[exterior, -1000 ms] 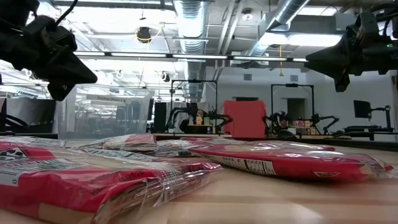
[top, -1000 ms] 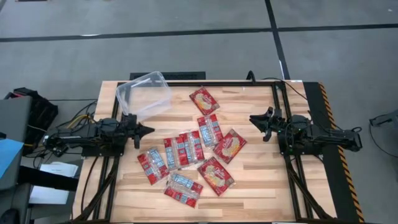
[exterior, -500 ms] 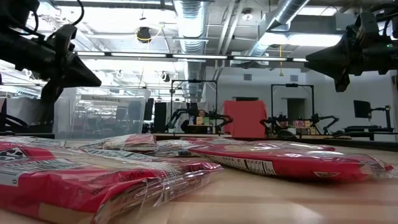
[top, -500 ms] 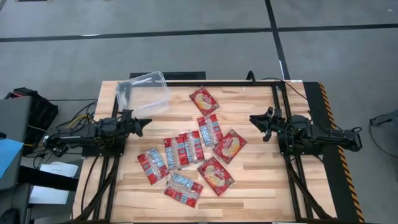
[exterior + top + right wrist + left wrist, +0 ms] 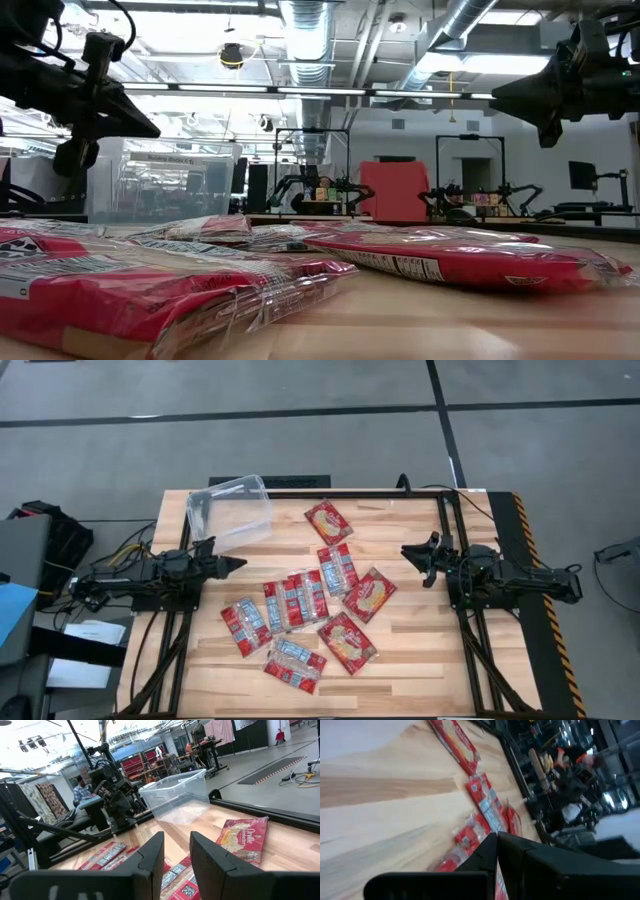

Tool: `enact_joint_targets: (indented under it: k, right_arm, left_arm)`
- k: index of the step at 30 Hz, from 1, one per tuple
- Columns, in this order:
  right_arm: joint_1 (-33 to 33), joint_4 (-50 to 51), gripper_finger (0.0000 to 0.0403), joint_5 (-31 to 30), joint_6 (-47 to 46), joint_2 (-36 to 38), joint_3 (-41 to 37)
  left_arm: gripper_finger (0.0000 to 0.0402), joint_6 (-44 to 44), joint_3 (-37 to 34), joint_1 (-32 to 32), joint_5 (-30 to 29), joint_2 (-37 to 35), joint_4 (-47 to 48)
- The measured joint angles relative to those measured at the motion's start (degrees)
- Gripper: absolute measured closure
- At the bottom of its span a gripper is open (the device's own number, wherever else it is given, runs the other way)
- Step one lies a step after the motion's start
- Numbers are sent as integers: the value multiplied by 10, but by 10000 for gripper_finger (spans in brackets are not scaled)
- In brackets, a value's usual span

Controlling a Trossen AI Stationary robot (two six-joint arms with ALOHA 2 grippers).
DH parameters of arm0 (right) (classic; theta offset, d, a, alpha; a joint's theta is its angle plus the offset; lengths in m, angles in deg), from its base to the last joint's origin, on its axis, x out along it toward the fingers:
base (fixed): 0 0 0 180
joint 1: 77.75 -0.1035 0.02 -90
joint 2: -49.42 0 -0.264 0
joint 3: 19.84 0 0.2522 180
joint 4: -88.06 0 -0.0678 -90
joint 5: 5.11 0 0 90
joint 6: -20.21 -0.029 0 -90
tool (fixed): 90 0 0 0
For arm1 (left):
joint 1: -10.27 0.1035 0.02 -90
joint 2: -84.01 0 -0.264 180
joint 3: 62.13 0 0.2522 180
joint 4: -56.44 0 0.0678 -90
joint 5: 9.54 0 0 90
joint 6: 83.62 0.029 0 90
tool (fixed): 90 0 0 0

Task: Sort popcorn bags into baskets
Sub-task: Put the red popcorn bag into the transparent bin

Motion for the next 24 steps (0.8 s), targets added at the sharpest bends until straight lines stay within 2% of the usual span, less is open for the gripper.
enact_joint_targets:
  k: [4, 6, 9, 12, 14, 18, 20, 24]
  right_arm:
    - [4, 0, 285, -1, 28, 0, 0]
    - [4, 0, 285, -1, 28, 0, 0]
    - [3, -1, 285, 1, -26, 0, 0]
    - [3, -2, 285, 1, -83, 0, 0]
    - [3, -2, 285, 1, -94, 0, 0]
    - [4, -19, 285, -1, -111, 0, 0]
    - [4, -42, 285, -1, -152, 0, 0]
    - [4, -64, 285, 0, -233, 0, 4]
  left_arm:
    - [401, -118, 0, -1, -73, 1, -5]
    - [402, -159, -2, -4, -81, 8, -20]
    - [401, -177, -11, -21, -27, 31, -94]
    - [401, -186, -15, -56, 21, 74, -225]
    - [401, -166, -13, -89, 11, 117, -334]
    - [401, -78, 18, -152, -63, 221, -529]
    - [401, -40, 48, -176, -81, 270, -569]
    - [401, 42, 140, -208, -78, 359, -574]
